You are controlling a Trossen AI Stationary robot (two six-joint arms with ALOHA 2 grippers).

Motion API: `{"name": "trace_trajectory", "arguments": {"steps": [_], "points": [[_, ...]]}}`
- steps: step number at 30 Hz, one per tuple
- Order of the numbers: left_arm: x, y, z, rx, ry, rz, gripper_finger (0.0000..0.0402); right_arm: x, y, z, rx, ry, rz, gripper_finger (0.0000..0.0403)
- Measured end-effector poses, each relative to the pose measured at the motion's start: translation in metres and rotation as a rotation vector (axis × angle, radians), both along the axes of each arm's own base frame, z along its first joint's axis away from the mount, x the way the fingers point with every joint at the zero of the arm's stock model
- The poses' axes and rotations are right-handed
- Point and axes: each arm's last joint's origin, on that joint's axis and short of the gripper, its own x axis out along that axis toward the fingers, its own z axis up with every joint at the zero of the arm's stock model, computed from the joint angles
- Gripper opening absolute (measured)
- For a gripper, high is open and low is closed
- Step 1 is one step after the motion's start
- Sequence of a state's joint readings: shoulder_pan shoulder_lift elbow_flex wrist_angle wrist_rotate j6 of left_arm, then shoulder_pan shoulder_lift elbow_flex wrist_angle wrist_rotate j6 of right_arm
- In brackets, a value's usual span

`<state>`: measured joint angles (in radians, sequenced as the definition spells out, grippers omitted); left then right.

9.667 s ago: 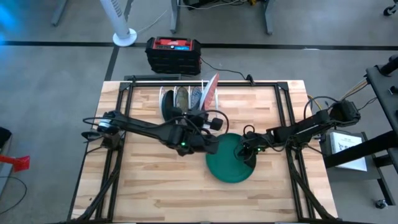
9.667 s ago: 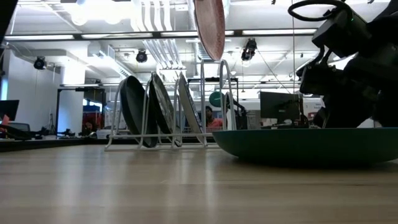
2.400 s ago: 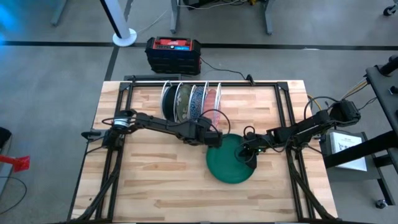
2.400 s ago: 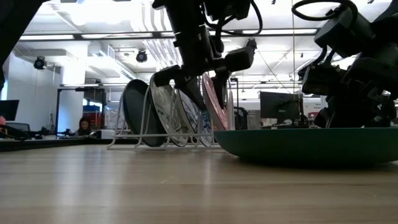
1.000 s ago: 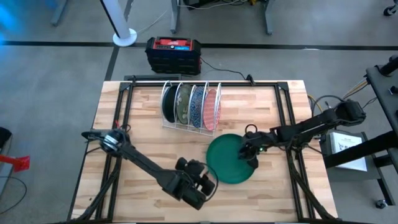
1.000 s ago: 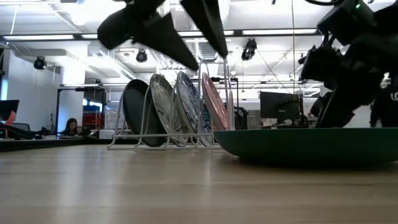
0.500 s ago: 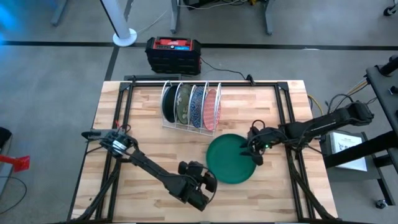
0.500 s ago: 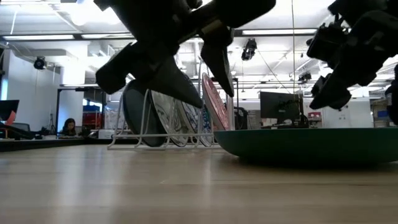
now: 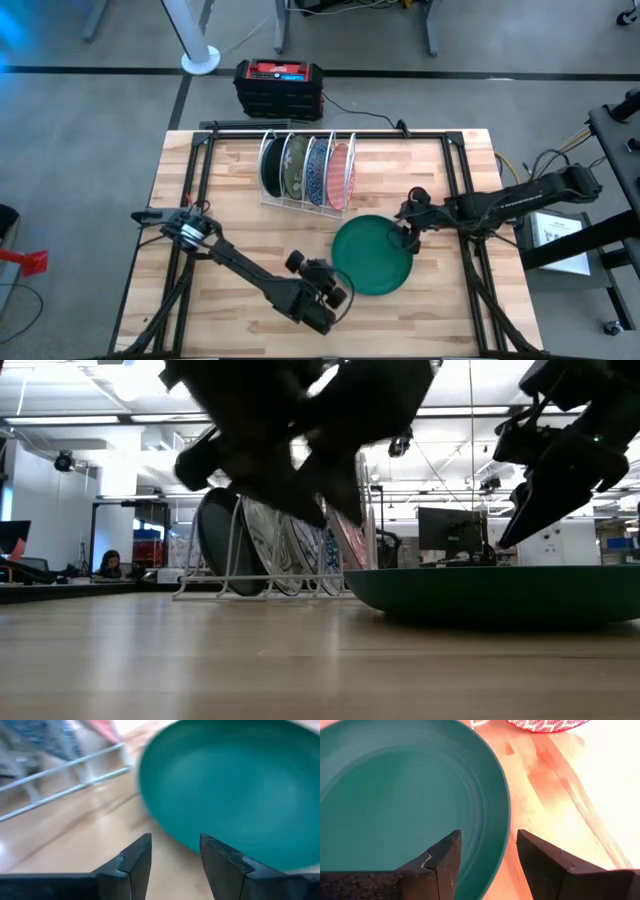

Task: Sort dishes
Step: Put the green plate into the white dish rack

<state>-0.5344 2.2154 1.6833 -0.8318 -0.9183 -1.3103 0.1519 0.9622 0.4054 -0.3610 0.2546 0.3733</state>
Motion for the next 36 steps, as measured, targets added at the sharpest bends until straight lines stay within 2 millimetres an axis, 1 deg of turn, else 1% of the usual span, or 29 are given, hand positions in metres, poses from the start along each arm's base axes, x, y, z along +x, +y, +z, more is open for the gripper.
{"name": "trace_trajectory", "arguments": {"steps": [4, 7, 10, 12, 15, 17, 20, 25, 28, 30, 34, 36], "points": [[-0.006, 0.013, 0.001, 0.042, 0.049, 0.065, 0.0155, 0.007, -0.004, -0.009, -0.014, 0.065, -0.033, 0.0183], [-0.01, 0.021, 0.007, 0.083, 0.105, 0.069, 0.0155, 0.013, -0.008, -0.014, -0.011, 0.11, -0.054, 0.0183], [-0.017, 0.029, 0.014, 0.157, 0.176, 0.062, 0.0155, 0.02, -0.012, -0.018, 0.01, 0.159, -0.038, 0.0183], [-0.022, 0.032, 0.017, 0.249, 0.244, 0.037, 0.0155, 0.025, -0.015, -0.02, 0.024, 0.182, -0.023, 0.0183], [-0.028, 0.036, 0.02, 0.437, 0.323, -0.01, 0.0155, 0.031, -0.019, -0.024, 0.038, 0.216, -0.011, 0.0183], [-0.031, 0.038, 0.022, 0.511, 0.358, -0.024, 0.0155, 0.035, -0.021, -0.026, 0.062, 0.234, -0.005, 0.0183], [-0.031, 0.039, 0.024, 0.522, 0.357, -0.023, 0.0155, 0.038, -0.024, -0.03, 0.119, 0.255, 0.007, 0.0183], [-0.023, 0.034, 0.032, 0.456, 0.245, 0.012, 0.0155, 0.041, -0.025, -0.037, 0.141, 0.28, 0.015, 0.0177], [-0.02, 0.026, 0.041, 0.423, 0.237, -0.012, 0.0155, 0.043, -0.025, -0.041, 0.129, 0.292, 0.028, 0.0153], [-0.017, 0.021, 0.051, 0.407, 0.21, -0.024, 0.0155, 0.044, -0.025, -0.043, 0.126, 0.297, 0.032, 0.0128], [-0.01, 0.01, 0.074, 0.338, 0.208, -0.085, 0.0155, 0.045, -0.025, -0.043, 0.13, 0.288, 0.034, 0.0062], [-0.007, 0.003, 0.091, 0.266, 0.226, -0.142, 0.0155, 0.045, -0.025, -0.04, 0.135, 0.271, 0.039, 0.0027]]}}
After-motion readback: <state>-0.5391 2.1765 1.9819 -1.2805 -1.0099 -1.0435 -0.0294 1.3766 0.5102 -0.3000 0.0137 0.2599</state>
